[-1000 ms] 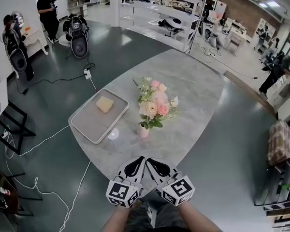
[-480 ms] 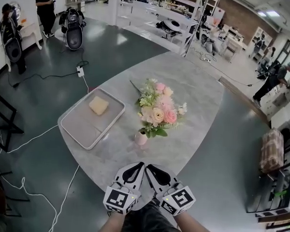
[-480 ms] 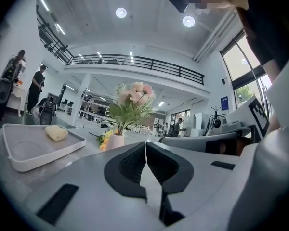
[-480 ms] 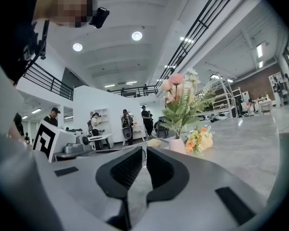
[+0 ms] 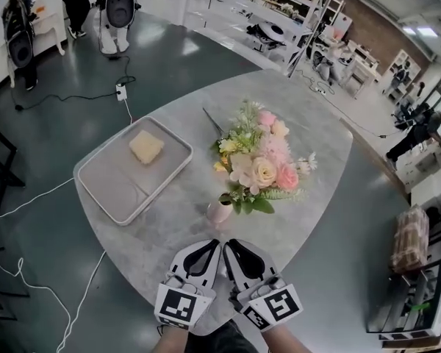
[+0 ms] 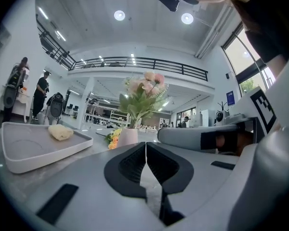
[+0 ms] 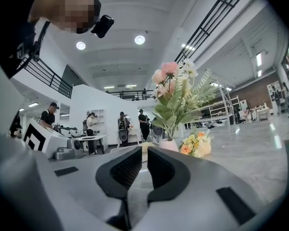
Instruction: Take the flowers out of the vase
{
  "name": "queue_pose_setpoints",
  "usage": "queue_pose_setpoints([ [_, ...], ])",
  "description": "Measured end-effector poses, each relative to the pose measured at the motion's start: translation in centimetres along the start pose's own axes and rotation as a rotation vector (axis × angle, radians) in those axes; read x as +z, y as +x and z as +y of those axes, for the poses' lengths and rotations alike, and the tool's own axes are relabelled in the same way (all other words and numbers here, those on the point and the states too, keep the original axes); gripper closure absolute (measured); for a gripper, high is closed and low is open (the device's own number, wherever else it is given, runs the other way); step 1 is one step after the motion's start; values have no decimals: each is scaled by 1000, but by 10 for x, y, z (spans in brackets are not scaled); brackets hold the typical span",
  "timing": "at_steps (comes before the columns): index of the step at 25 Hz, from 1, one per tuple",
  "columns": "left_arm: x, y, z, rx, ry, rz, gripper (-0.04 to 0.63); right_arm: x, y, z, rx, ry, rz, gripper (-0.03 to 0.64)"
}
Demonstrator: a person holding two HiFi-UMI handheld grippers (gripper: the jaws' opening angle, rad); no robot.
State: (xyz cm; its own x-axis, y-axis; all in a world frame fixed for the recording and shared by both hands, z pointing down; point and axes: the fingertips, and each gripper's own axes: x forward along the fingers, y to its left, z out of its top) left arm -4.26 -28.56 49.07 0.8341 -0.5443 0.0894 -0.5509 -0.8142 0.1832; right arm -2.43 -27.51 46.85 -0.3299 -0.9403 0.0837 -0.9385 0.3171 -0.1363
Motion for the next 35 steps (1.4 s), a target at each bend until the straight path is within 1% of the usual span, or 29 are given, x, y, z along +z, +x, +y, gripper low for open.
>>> queue_pose_setpoints([
  [4, -4, 11, 6, 4, 30, -2, 578, -1, 8, -23, -67, 23, -24, 589],
  [6, -3, 14, 9, 6, 6, -20, 578, -2, 12, -29, -82, 29, -32, 589],
  [9, -8, 21, 12, 14, -53, -38, 578, -4, 18, -36, -81, 30, -42, 585],
  [10, -10, 23, 13, 14, -61, -37, 578, -4, 20, -37, -77, 29, -44, 567],
  [11, -11, 25, 13, 14, -62, -34, 578, -4, 23, -38, -74, 27, -46, 534],
  [15, -7, 31, 16, 23, -42, -39, 578, 2, 35, -44, -89, 5, -53, 509],
  [18, -5, 30, 20, 43, -68, -54, 578, 4, 42, -52, -110, 2, -62, 461],
  [19, -6, 29, 21, 48, -81, -57, 578, 5, 44, -53, -112, 3, -67, 456],
  [21, -7, 29, 23, 59, -90, -55, 578, 7, 48, -56, -109, 8, -76, 454],
  [25, -7, 31, 26, 76, -56, -42, 578, 10, 55, -60, -101, 13, -91, 454],
  [29, -6, 29, 21, 67, -49, -45, 578, 15, 58, -58, -92, 2, -108, 451],
  [31, -6, 29, 18, 63, -44, -42, 578, 19, 59, -57, -78, 1, -127, 449],
  [35, -6, 30, 20, 65, -57, -42, 578, 24, 62, -56, -31, 24, -165, 449],
])
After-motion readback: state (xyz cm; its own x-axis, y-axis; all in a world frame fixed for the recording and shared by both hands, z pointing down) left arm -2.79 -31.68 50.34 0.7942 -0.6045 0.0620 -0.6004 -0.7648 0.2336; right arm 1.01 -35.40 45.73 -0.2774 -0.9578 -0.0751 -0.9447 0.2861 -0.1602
